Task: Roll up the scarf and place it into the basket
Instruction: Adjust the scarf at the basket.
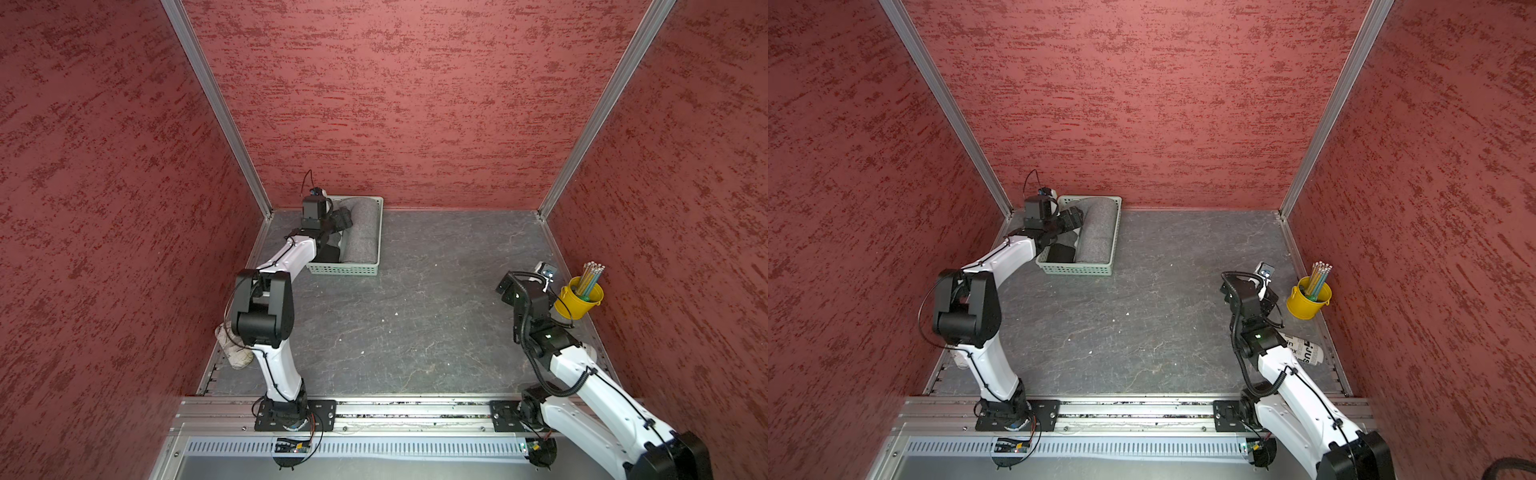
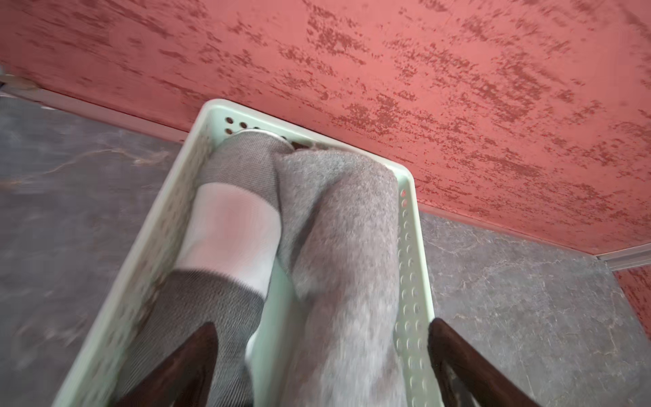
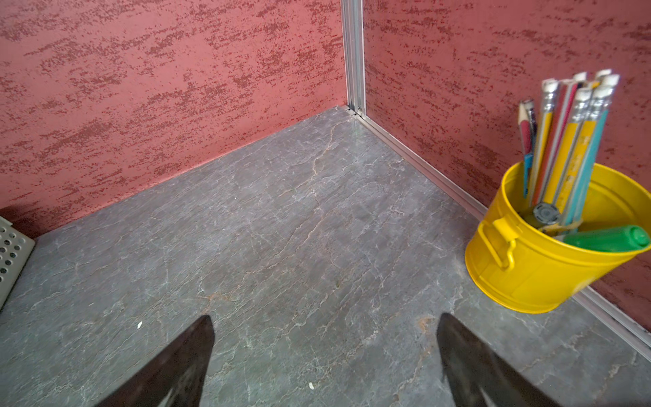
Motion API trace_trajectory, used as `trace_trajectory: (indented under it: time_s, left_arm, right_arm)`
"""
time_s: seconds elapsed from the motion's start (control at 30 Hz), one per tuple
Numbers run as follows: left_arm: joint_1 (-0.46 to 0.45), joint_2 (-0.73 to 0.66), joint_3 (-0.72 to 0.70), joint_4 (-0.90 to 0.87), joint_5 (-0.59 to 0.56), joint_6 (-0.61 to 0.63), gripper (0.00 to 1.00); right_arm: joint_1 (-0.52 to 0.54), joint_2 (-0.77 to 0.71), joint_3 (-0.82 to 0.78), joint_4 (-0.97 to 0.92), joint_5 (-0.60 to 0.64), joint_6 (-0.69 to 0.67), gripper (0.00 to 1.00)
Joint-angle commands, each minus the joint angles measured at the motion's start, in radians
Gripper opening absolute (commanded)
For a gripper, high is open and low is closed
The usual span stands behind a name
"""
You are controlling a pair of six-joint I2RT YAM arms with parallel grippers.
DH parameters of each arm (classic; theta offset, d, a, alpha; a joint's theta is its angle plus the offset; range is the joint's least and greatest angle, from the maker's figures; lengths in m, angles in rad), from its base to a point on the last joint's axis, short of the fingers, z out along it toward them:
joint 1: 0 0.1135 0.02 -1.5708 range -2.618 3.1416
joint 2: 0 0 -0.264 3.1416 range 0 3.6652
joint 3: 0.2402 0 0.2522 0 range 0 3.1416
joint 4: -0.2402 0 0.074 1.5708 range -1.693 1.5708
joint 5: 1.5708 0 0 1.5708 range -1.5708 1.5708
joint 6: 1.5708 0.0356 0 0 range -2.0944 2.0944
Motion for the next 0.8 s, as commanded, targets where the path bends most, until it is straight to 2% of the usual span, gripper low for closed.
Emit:
trace_trajectory:
  time_s: [0.0,0.17,0.3,0.47,0.7,0.77]
  left_arm:
    - [-0.012,0.122,0.142,-0.09,0.062,-0.027,0.91]
    - [-0.036,0.326,0.401,-0.188,0.096,-0.039,0.91]
    - [-0.047,0.464,0.602,-0.32,0.038,-0.055,0.93]
    - [-0.053,0.563,0.743,-0.402,-0.035,-0.079,0.96]
    - [-0.073,0.723,0.993,-0.514,0.015,-0.083,1.0]
    - [-0.074,0.752,1.027,-0.533,0.032,-0.103,1.0]
  right_arm:
    - [-0.004,0.009,0.034,0.005,0.025,0.014,0.99]
    - [-0.004,0.03,0.046,0.003,0.007,0.042,0.99]
    - [-0.004,0.05,0.055,0.004,-0.008,0.062,0.99]
    - [-0.004,0.072,0.062,0.0,-0.018,0.08,0.99]
    - [-0.004,0.081,0.081,0.006,-0.033,0.084,0.99]
    - [-0.004,0.076,0.082,0.006,-0.032,0.088,0.99]
